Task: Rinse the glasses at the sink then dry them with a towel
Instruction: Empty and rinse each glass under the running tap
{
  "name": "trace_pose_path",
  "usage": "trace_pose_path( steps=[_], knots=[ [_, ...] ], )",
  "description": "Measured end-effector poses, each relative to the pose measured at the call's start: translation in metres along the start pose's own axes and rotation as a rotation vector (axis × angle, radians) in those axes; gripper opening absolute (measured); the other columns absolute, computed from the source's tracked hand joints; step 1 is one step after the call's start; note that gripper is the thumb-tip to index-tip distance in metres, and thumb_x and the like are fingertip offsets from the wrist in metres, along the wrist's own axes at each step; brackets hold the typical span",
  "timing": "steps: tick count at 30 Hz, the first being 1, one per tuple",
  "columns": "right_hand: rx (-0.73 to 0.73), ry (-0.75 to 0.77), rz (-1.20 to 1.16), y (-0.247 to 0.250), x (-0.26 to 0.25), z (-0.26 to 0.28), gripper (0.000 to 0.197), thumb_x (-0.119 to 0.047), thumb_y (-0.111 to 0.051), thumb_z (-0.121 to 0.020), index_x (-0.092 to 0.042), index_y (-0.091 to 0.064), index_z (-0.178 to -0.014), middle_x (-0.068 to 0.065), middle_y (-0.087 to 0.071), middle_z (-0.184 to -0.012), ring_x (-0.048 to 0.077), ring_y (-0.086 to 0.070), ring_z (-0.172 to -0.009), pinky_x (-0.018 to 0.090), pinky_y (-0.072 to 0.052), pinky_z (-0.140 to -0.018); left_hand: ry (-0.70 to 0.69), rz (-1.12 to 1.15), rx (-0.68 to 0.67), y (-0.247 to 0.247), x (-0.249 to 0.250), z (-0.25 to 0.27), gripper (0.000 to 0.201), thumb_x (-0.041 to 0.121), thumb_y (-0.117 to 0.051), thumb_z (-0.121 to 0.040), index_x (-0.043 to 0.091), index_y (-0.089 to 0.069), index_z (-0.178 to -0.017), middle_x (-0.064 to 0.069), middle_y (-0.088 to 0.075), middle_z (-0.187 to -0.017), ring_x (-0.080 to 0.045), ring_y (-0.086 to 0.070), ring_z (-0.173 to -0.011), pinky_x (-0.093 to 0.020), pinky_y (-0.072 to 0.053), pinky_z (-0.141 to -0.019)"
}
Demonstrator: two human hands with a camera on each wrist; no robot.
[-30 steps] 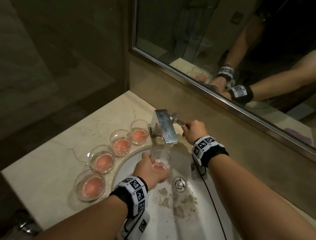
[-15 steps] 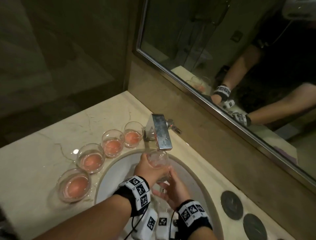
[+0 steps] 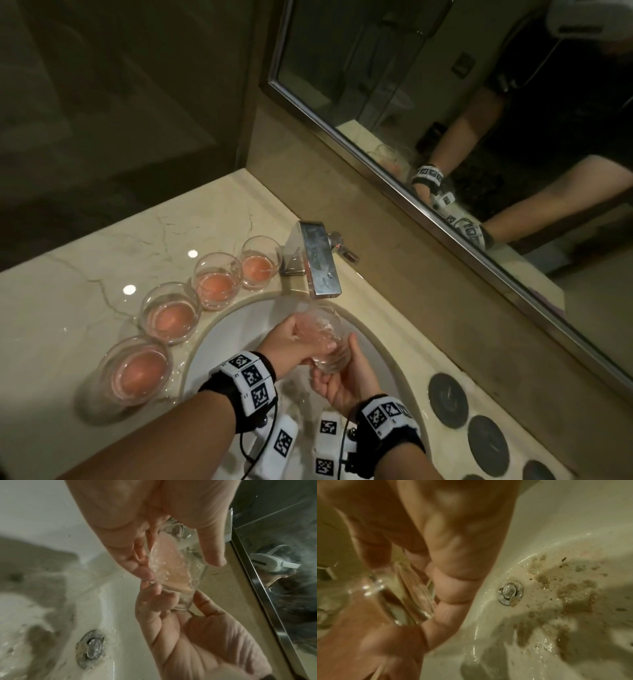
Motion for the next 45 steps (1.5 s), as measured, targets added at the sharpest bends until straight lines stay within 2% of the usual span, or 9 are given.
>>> trace_pose_path(
  steps=[5,9,15,22,25,30,35,40,45],
  knots=[
    [0.028,0.083,-0.008,-0.008,-0.004,-0.004,0.052,-0.039,-0.050,-0.086,-0.002,-0.052,-0.123,0.019,-0.057,-0.088,0.022,-0.057,-0.050,0.028,-0.052,-0.047,-0.008,-0.018,0.055,0.003,0.004,-0.001,0.072,0.043,-0.086,-0.065,0.023,-0.047,-0.123,0.004,-0.060,-0.117,-0.013,-0.062,-0.099,-0.025,-0.052,-0.071],
    [0.093,0.048,0.046,-0.005,-0.006,-0.007,0.065,-0.056,-0.042,-0.091,0.000,-0.053,-0.123,0.014,-0.055,-0.081,0.016,-0.050,-0.037,0.023,-0.044,-0.038,-0.021,-0.047,-0.030,0.006,0.004,-0.001,0.061,0.025,-0.082,-0.076,0.027,-0.046,-0.124,0.006,-0.060,-0.116,-0.015,-0.063,-0.093,-0.024,-0.048,-0.064],
    [0.086,0.079,0.037,-0.009,-0.010,-0.010,0.053,-0.041,-0.052,-0.085,-0.001,-0.053,-0.120,0.014,-0.055,-0.083,0.017,-0.052,-0.042,0.024,-0.047,-0.041,-0.009,-0.015,0.087,0.014,0.000,-0.003,0.065,0.024,-0.087,-0.069,0.017,-0.046,-0.119,-0.005,-0.064,-0.095,-0.013,-0.059,-0.066,-0.019,-0.050,-0.055],
    [0.054,0.030,0.070,-0.012,-0.008,-0.014,0.078,-0.060,-0.042,-0.088,0.008,-0.054,-0.125,0.024,-0.062,-0.089,0.025,-0.064,-0.052,0.028,-0.055,-0.045,-0.030,0.113,-0.026,0.009,0.000,-0.008,0.061,0.005,-0.081,-0.075,0.018,-0.045,-0.123,-0.012,-0.069,-0.091,-0.018,-0.063,-0.060,-0.023,-0.052,-0.054],
    [0.028,0.054,0.035,-0.013,-0.010,-0.017,0.070,-0.043,-0.054,-0.088,0.009,-0.044,-0.134,0.026,-0.059,-0.095,0.028,-0.062,-0.056,0.028,-0.054,-0.045,-0.032,0.124,0.017,0.011,0.001,-0.010,0.062,0.016,-0.085,-0.071,0.019,-0.045,-0.119,-0.010,-0.070,-0.095,-0.019,-0.065,-0.062,-0.024,-0.053,-0.054],
    [0.103,0.063,0.141,-0.004,-0.010,-0.024,0.085,-0.072,-0.046,-0.081,0.003,-0.059,-0.121,0.018,-0.057,-0.085,0.021,-0.055,-0.049,0.022,-0.047,-0.040,-0.031,0.080,-0.109,0.009,0.006,-0.005,0.058,0.007,-0.078,-0.079,0.028,-0.044,-0.121,-0.009,-0.067,-0.104,-0.022,-0.068,-0.073,-0.025,-0.056,-0.065],
    [0.111,0.096,0.047,-0.011,-0.015,-0.020,0.057,-0.043,-0.050,-0.082,0.004,-0.059,-0.113,0.018,-0.058,-0.085,0.021,-0.058,-0.048,0.024,-0.051,-0.040,-0.004,0.084,-0.024,0.015,0.003,-0.009,0.067,0.014,-0.082,-0.076,0.011,-0.041,-0.128,-0.017,-0.068,-0.105,-0.015,-0.067,-0.061,-0.020,-0.051,-0.053],
    [0.173,0.057,0.139,-0.002,-0.013,-0.025,0.079,-0.070,-0.045,-0.082,-0.001,-0.069,-0.109,0.012,-0.063,-0.073,0.019,-0.056,-0.046,0.020,-0.045,-0.039,-0.015,0.100,-0.150,0.005,0.007,-0.003,0.073,0.009,-0.076,-0.082,0.026,-0.031,-0.137,-0.014,-0.073,-0.098,-0.025,-0.073,-0.070,-0.024,-0.054,-0.056],
    [0.117,0.104,0.096,-0.009,-0.016,-0.016,0.055,-0.041,-0.052,-0.082,0.006,-0.058,-0.110,0.018,-0.057,-0.076,0.023,-0.060,-0.046,0.022,-0.051,-0.040,-0.026,0.109,-0.044,0.008,0.006,-0.008,0.092,0.040,-0.084,-0.062,0.022,-0.036,-0.138,-0.016,-0.068,-0.110,-0.025,-0.074,-0.070,-0.024,-0.055,-0.054]
  ],
)
Point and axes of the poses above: each hand's wrist, its own z-axis away from the middle knuckle, its own y-axis out of the back of the hand, x = y × z, the point moved 3 cm from there along -z, towards the middle knuckle
